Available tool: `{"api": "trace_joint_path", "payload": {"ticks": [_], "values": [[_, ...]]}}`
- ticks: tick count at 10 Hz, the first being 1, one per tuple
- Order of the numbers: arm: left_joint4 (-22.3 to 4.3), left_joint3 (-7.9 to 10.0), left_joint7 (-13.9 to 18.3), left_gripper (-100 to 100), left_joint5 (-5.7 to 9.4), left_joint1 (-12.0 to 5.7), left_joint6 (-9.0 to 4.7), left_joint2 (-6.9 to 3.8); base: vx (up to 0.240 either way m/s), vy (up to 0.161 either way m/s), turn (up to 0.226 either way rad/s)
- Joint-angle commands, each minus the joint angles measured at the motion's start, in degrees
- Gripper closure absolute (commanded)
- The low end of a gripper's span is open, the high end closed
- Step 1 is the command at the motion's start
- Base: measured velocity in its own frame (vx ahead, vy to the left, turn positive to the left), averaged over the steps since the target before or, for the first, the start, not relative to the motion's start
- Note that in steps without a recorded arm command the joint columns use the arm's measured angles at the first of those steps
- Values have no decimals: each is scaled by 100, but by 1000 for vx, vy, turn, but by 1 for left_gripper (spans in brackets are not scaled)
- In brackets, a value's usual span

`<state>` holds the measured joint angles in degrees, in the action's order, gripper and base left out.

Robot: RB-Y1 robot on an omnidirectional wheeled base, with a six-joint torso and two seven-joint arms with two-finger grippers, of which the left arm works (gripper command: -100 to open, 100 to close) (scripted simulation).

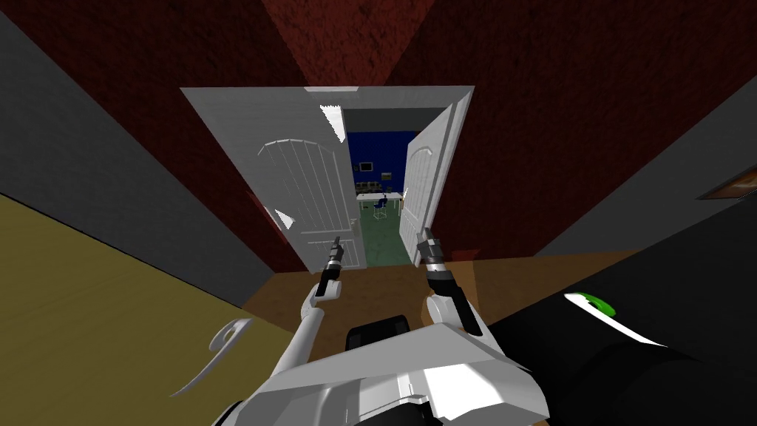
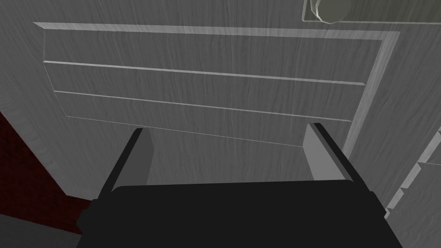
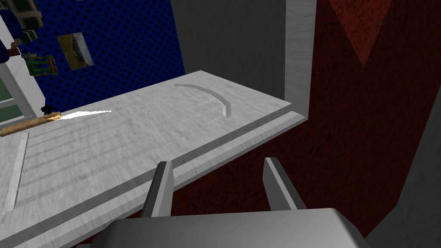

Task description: Push the door open

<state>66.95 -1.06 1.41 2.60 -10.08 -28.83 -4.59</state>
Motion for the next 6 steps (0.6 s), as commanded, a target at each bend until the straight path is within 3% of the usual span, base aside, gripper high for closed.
{"api": "trace_joint_path", "payload": {"ticks": [1, 4, 5, 6], "values": [[-227, 3, -4, -100, 17, -87, 18, -1, 57, 21, -16], [-861, 25, -19, -100, 102, -531, 71, -7, 84, 20, -28], [-963, 25, -19, -100, 102, -531, 71, -7, 71, 13, -9], [-1125, 32, -23, -100, 128, -671, 88, -8, 52, 12, -11]]}}
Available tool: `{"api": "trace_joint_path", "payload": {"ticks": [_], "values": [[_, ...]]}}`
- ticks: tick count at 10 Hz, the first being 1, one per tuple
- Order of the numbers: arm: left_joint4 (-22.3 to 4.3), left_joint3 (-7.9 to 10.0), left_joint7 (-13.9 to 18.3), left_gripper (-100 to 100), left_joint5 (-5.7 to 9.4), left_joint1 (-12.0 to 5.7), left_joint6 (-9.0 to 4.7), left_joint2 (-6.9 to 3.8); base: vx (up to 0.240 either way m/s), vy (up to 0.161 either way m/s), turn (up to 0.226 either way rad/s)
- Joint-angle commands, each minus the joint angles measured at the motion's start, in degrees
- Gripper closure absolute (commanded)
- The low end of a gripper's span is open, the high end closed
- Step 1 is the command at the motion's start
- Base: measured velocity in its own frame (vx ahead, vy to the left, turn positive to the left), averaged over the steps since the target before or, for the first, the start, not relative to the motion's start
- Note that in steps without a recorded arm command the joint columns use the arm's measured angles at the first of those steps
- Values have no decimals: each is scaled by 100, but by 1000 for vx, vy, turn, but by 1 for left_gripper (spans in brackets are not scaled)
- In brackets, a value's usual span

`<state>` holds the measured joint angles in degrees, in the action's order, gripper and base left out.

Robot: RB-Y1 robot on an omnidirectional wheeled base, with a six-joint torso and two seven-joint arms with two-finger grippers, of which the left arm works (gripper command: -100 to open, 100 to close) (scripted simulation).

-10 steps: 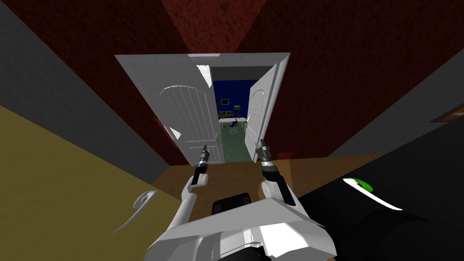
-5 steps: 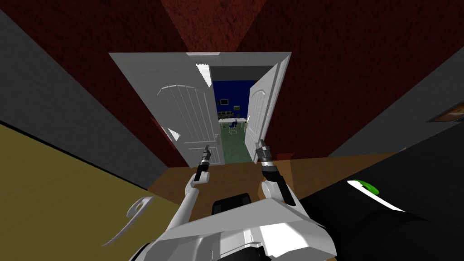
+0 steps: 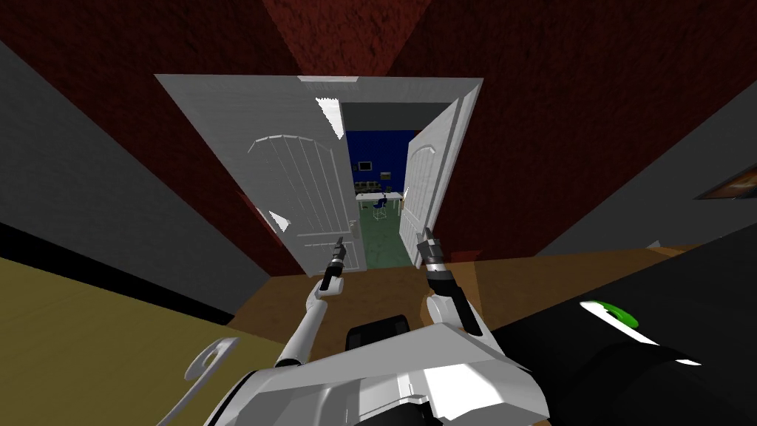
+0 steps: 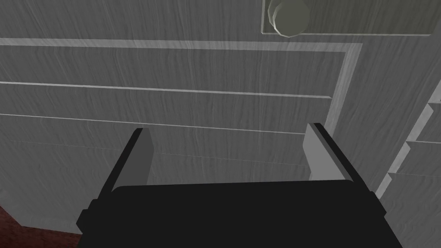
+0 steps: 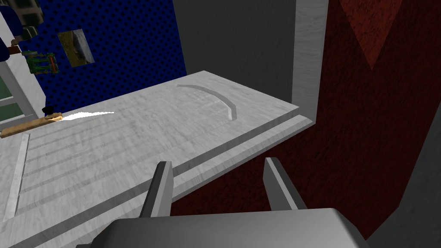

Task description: Push the door open

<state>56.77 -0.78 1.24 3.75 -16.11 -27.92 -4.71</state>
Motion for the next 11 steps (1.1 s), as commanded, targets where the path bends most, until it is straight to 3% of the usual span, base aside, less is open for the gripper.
{"api": "trace_joint_path", "payload": {"ticks": [1, 7, 11], "values": [[-177, 3, -6, -100, 12, -68, -3, 5, 38, 13, -11], [-1306, 37, -29, -100, 142, -748, 78, 16, 80, 18, -21], [-1832, 52, -39, -100, 203, -1066, 116, 31, 74, 19, -15]]}}
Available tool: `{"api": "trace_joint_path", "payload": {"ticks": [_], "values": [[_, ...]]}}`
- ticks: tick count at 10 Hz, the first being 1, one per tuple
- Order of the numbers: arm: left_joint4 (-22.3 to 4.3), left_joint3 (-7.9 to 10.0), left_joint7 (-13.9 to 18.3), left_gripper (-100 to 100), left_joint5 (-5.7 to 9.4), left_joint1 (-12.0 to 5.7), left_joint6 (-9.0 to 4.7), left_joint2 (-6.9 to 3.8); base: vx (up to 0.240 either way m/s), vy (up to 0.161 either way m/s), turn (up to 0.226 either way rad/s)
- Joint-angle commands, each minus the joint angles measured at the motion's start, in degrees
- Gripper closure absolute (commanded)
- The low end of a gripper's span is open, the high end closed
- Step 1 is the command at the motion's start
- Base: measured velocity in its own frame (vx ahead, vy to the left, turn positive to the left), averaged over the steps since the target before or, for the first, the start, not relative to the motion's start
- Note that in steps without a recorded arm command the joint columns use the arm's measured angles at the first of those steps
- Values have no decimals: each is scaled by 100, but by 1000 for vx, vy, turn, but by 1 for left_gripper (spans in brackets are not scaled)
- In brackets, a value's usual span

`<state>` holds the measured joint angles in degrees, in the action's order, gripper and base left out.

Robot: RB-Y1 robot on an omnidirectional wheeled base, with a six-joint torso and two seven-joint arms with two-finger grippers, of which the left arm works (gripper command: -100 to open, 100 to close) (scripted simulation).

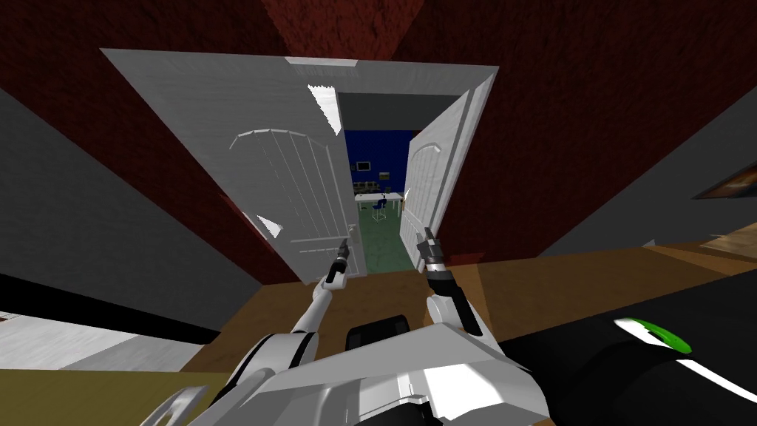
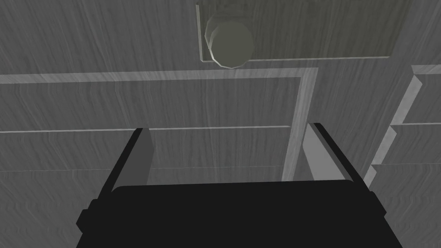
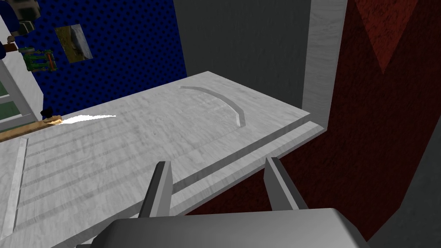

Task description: Push the door open

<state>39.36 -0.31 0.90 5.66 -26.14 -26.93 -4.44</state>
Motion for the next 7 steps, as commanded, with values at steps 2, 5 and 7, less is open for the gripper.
{"api": "trace_joint_path", "payload": {"ticks": [2, 5, 7], "values": [[-144, 5, -1, -100, 15, -89, 3, 2, 49, 12, -9], [-179, 34, -8, -100, 27, -104, -2, -36, 149, -18, -20], [-193, 57, -14, -100, 34, -109, -5, -50, 196, -7, -23]]}}
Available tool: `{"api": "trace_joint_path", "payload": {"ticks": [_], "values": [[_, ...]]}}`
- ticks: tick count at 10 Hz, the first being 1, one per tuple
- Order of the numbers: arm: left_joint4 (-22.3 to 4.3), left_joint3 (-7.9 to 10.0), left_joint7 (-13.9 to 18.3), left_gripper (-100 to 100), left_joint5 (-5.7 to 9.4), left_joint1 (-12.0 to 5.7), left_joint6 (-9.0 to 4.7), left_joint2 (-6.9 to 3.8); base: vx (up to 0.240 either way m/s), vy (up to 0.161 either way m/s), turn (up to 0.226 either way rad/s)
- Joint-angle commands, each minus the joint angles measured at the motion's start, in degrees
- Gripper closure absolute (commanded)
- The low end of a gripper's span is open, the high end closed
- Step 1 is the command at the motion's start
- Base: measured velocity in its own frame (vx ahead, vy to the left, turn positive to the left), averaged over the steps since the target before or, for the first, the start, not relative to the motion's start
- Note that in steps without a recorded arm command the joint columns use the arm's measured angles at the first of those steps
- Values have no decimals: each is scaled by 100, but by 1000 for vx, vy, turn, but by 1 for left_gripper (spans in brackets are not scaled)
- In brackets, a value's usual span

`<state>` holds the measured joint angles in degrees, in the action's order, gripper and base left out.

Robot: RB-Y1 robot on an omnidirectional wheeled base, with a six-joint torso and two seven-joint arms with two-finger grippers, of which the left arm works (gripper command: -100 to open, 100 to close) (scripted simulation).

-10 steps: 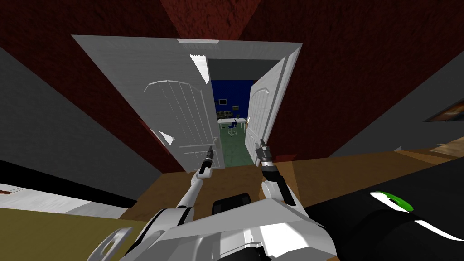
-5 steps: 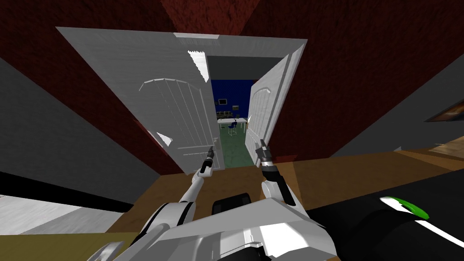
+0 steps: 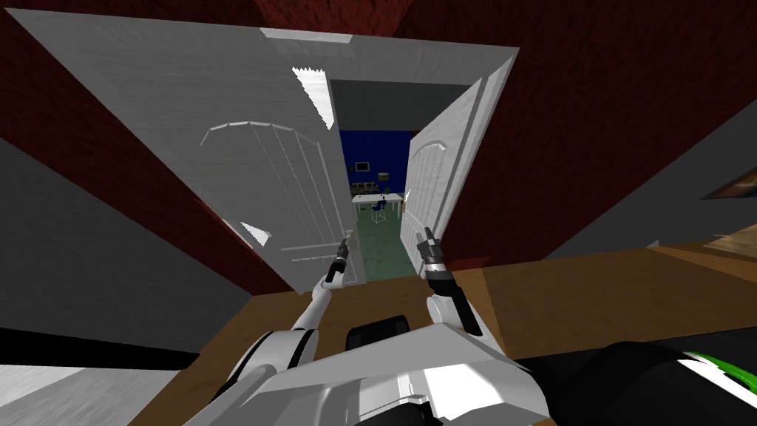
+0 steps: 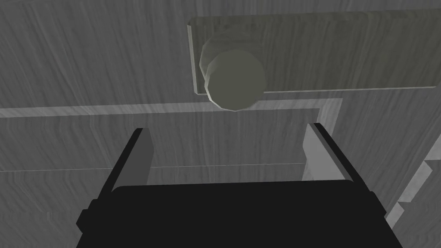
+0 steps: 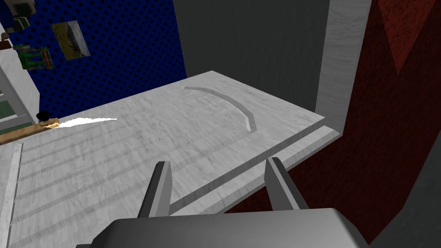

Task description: Push the door open

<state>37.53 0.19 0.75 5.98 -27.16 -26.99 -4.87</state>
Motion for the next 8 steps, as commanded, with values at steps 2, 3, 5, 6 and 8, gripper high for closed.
{"api": "trace_joint_path", "payload": {"ticks": [2, 3, 5, 6, 8], "values": [[-23, 30, -5, -100, 10, -11, -3, -11, 210, -11, -27], [-32, 44, -9, -100, 15, -14, -5, -7, 231, -7, -24], [-26, 46, -9, -100, 16, -11, -1, -5, 144, -13, -14], [-26, 46, -9, 100, 16, -11, -1, -5, -7, 3, 6], [-26, 46, -9, 100, 16, -11, -1, -5, -28, 5, -6]]}}
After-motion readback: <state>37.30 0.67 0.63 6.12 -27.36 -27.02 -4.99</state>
